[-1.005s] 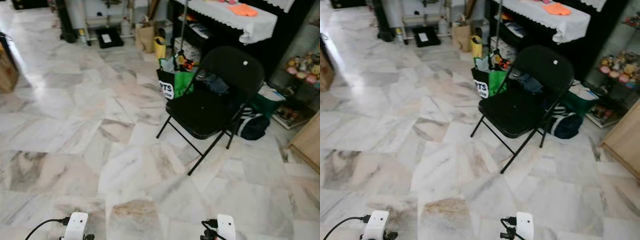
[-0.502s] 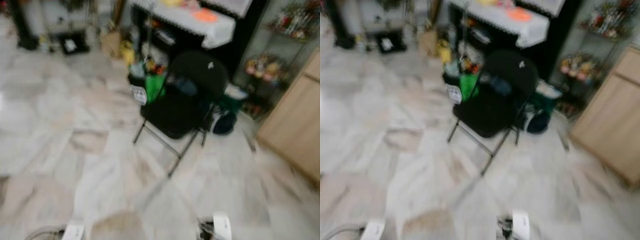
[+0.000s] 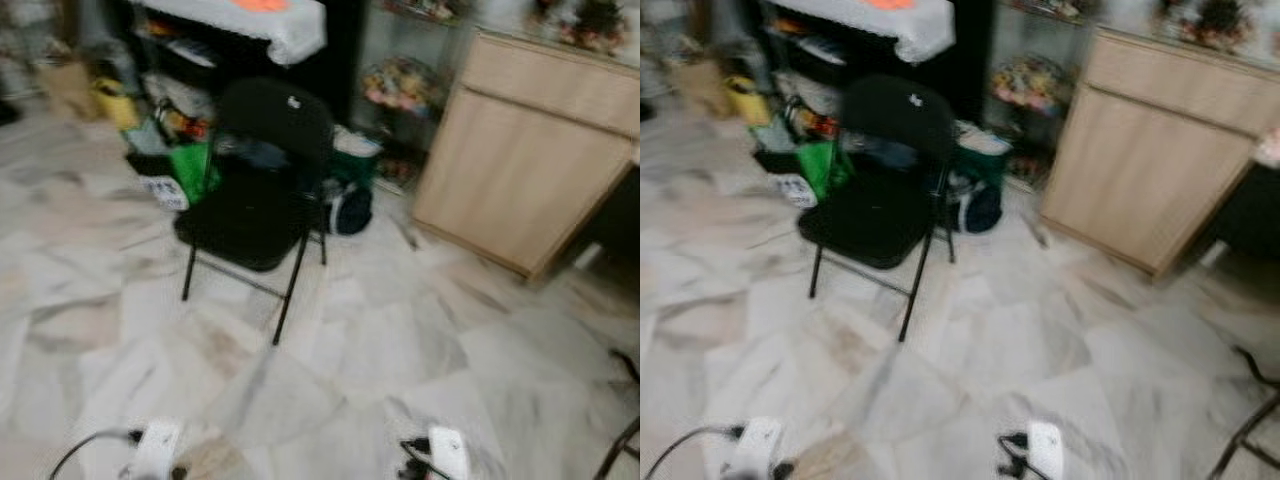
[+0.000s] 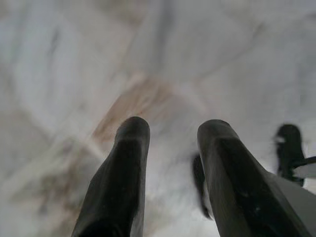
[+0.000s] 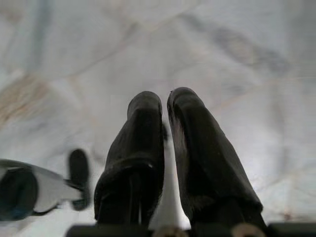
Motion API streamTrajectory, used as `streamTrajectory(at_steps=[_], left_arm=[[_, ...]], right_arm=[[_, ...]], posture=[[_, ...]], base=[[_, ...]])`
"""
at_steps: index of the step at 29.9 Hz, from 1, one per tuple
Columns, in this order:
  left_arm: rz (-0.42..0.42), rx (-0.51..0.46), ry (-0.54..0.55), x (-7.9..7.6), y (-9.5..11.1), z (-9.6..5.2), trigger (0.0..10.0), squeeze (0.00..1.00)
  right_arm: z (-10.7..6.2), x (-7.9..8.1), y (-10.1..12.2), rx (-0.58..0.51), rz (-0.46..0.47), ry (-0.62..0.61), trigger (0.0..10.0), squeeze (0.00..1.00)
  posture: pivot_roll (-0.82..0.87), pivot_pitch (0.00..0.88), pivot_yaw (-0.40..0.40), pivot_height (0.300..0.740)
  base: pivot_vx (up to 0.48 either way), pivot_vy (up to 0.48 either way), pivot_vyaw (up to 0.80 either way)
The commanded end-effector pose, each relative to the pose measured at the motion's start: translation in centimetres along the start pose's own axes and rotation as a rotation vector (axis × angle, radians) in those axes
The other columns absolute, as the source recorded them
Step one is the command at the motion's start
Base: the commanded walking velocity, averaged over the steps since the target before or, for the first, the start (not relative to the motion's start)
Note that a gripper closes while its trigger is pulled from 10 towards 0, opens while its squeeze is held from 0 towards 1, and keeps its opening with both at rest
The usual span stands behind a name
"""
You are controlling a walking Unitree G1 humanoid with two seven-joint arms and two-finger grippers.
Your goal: Setting the table
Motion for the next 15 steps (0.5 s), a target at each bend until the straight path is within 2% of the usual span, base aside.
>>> streamTrajectory(at_steps=[1,9,15], left_arm=[[-0.017,0.054,0.010,0.7,-1.9,-0.6,10.0,0.00],[0.003,0.071,0.015,1.9,-2.6,-1.0,10.0,0.00],[0.028,0.072,0.019,2.2,-2.1,-0.8,10.0,0.00]], right_arm=[[0.0,0.5,-0.7,0.019,0.009,0.008,10.0,0.00],[0.0,0.7,-0.6,0.015,0.020,0.003,10.0,0.00],[0.1,1.2,-0.7,0.011,0.048,0.003,10.0,0.00]], posture=[[0.19,0.041,-0.054,0.740],[0.19,0.046,-0.031,0.740],[0.19,0.031,-0.005,0.740]], base=[[0.000,0.000,-0.77],[0.000,0.000,-0.77],[0.000,0.000,-0.77]])
Point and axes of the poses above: a point about 5 cm out from each wrist's last joint towards the gripper, its own z axis pointing out of the wrist towards the gripper, its own y axis along the axis of the wrist's last joint, x = y × z, the point moved 1 cm from there along z, pointing out of the wrist towards the gripper, and after that the axes turned 10 degrees about z, right-handed, at the moved point
